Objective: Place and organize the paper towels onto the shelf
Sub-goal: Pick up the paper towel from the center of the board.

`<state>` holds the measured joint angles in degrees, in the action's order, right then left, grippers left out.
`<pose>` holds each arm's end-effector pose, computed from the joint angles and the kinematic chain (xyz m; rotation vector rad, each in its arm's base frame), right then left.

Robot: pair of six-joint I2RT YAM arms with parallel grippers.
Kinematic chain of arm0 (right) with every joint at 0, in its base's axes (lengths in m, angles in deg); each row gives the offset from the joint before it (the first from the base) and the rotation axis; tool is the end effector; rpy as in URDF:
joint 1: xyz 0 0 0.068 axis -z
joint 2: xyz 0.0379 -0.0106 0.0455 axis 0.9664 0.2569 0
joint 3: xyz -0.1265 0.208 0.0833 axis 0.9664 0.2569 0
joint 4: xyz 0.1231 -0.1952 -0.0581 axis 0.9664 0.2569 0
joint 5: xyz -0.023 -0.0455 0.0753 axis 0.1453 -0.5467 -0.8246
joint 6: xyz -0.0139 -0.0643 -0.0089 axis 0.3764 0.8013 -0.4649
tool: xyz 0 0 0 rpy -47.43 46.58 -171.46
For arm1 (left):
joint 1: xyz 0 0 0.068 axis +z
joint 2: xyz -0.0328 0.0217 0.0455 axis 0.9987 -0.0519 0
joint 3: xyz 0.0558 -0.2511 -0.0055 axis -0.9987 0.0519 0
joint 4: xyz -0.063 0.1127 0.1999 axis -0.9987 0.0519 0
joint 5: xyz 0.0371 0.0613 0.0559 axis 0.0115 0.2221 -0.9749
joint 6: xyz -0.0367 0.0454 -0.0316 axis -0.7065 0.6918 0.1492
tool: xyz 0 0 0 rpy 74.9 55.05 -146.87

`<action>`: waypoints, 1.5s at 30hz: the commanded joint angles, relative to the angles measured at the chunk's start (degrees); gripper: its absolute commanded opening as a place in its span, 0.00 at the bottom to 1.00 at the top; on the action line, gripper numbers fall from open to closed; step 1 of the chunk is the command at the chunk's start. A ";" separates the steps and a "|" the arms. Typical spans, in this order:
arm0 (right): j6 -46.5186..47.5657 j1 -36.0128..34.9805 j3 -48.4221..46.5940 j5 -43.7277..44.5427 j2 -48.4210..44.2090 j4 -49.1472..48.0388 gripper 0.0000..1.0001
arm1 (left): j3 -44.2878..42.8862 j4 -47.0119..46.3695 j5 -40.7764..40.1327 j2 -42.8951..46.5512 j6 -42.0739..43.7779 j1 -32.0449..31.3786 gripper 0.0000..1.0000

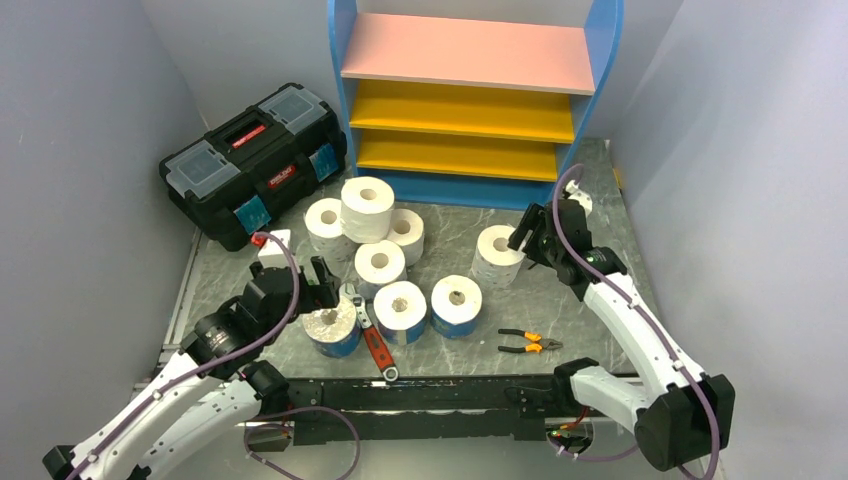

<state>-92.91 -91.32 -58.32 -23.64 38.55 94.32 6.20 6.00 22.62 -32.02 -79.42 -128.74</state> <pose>0.2067 0.0496 0.2632 0.5039 2.2130 0.2726 0.1047 -0.0633 0.2664 -0.1529 2.0758 -0.3655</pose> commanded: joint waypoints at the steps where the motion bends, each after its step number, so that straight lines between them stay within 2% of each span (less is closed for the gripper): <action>1: -0.87 0.25 0.29 -1.81 1.74 -3.28 0.75 | 0.26 -1.37 0.90 0.97 -1.22 -0.15 0.99; 17: -0.79 1.26 3.42 -2.96 5.95 -6.50 0.77 | 1.32 -0.70 3.06 0.08 -3.19 -0.17 0.98; 37: -0.67 3.73 4.44 -7.41 9.40 -9.69 0.70 | 2.72 -2.41 3.99 -0.90 -3.70 -0.12 0.98; 45: -0.50 3.72 5.11 -7.53 9.53 -10.12 0.62 | 2.38 -2.15 4.16 -1.70 -3.44 -0.20 0.98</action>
<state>-93.74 -87.69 -53.73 -30.85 48.27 85.86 9.00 5.59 26.19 -33.33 -82.26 -128.74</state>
